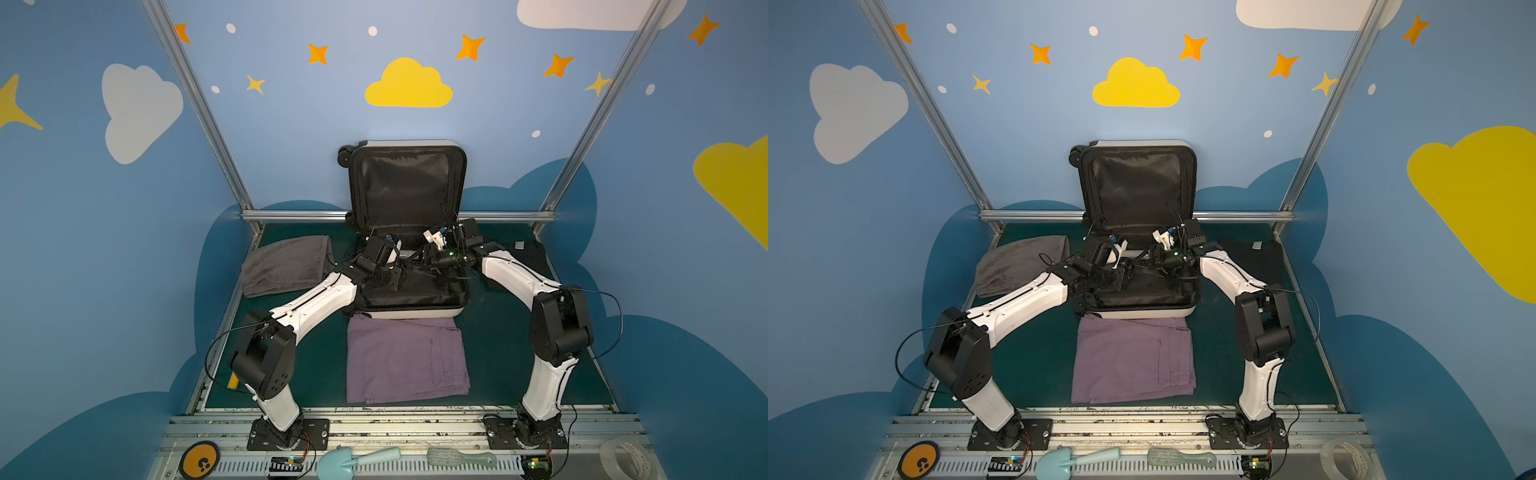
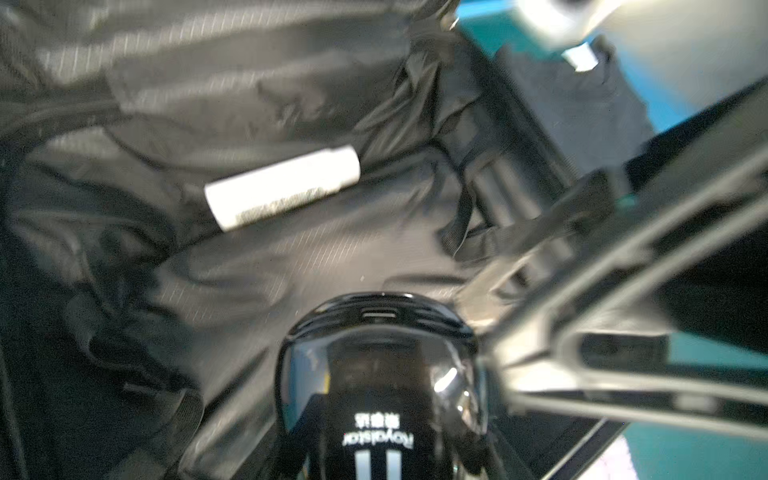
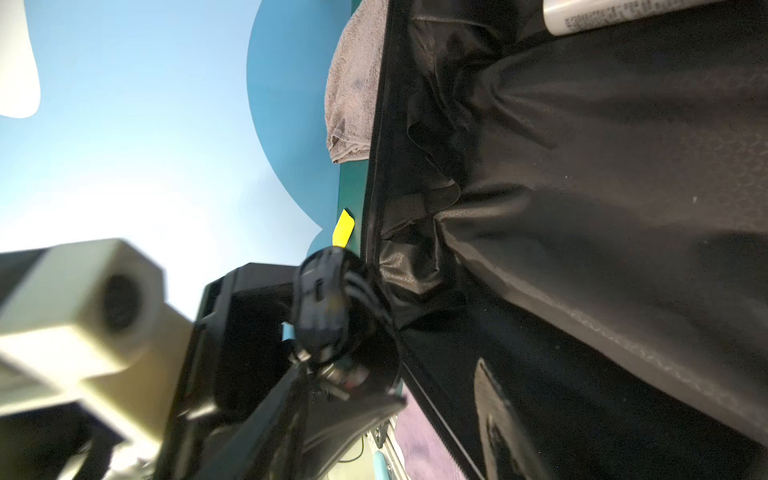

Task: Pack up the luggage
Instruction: 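Carry the black device over the suitcase with the left gripper, then lower the black device into the suitcase with the left gripper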

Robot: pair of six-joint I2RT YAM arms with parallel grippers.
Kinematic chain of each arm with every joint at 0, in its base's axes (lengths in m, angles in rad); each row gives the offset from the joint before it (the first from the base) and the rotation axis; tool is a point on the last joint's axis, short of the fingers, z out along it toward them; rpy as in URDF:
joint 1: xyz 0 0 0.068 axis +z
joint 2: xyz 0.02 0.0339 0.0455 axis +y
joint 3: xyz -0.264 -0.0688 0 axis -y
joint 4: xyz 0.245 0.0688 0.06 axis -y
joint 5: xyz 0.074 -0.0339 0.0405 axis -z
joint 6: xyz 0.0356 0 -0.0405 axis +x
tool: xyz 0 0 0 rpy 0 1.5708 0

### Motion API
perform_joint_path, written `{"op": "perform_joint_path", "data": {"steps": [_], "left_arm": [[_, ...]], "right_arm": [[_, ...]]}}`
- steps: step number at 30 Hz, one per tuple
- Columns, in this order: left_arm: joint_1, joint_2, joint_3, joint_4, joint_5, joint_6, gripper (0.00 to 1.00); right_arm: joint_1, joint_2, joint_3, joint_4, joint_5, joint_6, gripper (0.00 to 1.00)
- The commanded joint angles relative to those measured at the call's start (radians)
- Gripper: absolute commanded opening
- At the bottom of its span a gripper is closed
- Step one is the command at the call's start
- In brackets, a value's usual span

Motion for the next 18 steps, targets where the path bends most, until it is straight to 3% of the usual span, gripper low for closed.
{"op": "perform_joint_path", "data": {"steps": [1,12,16,18], "left_arm": [[0.0,-0.004,-0.016,0.132,0.038,0.034,0.49],[0.008,0.073,0.032,0.147,0.078,0.039,0.49],[0.02,0.105,0.052,0.153,0.094,0.03,0.49],[0.027,0.122,0.063,0.156,0.104,0.025,0.49]], "right_arm": [[-0.002,0.031,0.058,0.017,-0.007,0.006,0.62],[-0.004,0.106,0.124,0.018,-0.03,0.014,0.53],[-0.009,0.125,0.132,0.022,-0.038,0.014,0.41],[-0.011,0.142,0.14,0.024,-0.043,0.017,0.3]]}}
